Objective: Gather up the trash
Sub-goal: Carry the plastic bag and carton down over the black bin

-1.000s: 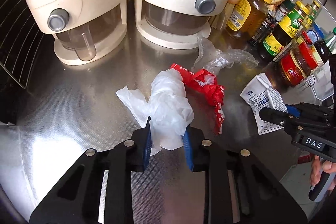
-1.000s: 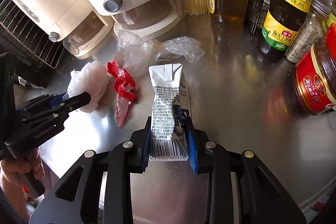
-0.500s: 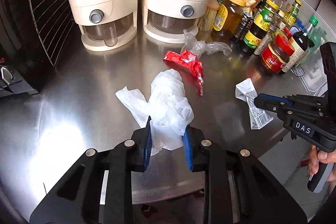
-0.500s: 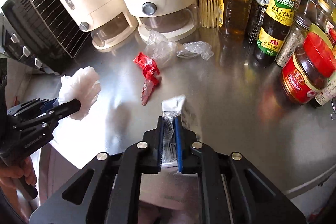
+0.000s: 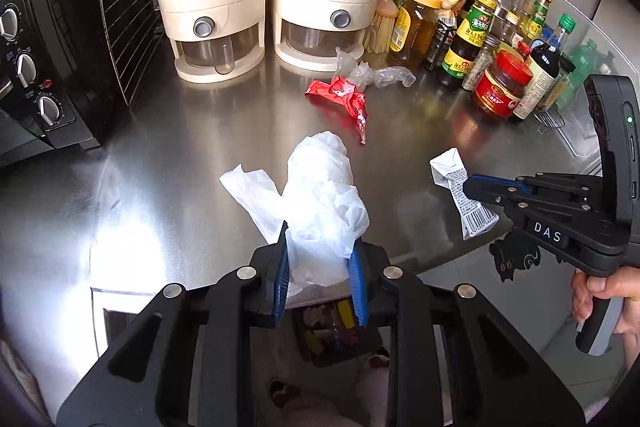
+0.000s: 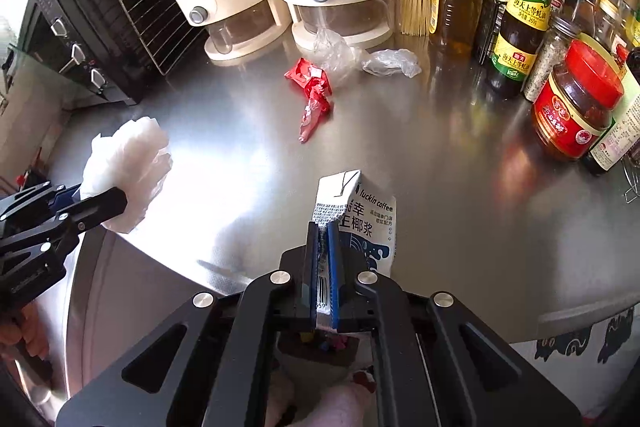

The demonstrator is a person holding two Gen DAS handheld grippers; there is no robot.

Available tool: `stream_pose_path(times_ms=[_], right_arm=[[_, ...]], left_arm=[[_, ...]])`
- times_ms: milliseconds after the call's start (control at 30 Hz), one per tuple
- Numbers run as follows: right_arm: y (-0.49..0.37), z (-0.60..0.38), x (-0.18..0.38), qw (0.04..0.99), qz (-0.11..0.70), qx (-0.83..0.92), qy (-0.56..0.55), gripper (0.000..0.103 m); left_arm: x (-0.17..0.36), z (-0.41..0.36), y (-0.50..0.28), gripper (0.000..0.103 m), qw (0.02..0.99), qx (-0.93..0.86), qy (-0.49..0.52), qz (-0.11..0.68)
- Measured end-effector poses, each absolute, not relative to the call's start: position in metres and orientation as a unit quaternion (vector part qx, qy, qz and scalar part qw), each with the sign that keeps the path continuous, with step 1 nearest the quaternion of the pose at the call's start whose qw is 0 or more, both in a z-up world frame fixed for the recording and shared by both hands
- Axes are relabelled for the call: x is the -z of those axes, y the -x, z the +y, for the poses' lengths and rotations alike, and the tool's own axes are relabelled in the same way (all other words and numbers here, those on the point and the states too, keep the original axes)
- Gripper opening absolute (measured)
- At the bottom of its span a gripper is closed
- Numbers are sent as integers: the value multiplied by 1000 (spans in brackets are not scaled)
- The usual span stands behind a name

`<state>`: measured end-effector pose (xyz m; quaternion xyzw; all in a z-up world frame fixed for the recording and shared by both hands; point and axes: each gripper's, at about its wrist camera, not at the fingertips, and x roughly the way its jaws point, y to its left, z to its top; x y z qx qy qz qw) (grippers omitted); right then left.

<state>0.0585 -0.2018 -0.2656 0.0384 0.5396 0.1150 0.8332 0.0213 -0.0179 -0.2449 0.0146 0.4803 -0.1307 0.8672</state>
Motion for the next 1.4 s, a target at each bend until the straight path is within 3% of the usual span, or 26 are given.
stream_pose_path(times_ms=[533, 833, 1400], right_arm=[[36, -187, 244, 824, 537, -166, -66, 6], [80, -181, 310, 779, 597, -174, -76, 6], [81, -167, 444, 745, 645, -143, -90, 6]], left_arm=[[277, -15, 70, 24, 844, 148, -5, 515], [357, -19, 104, 24, 808, 144, -10, 572], [506, -33, 110, 24, 761, 137, -15, 634]])
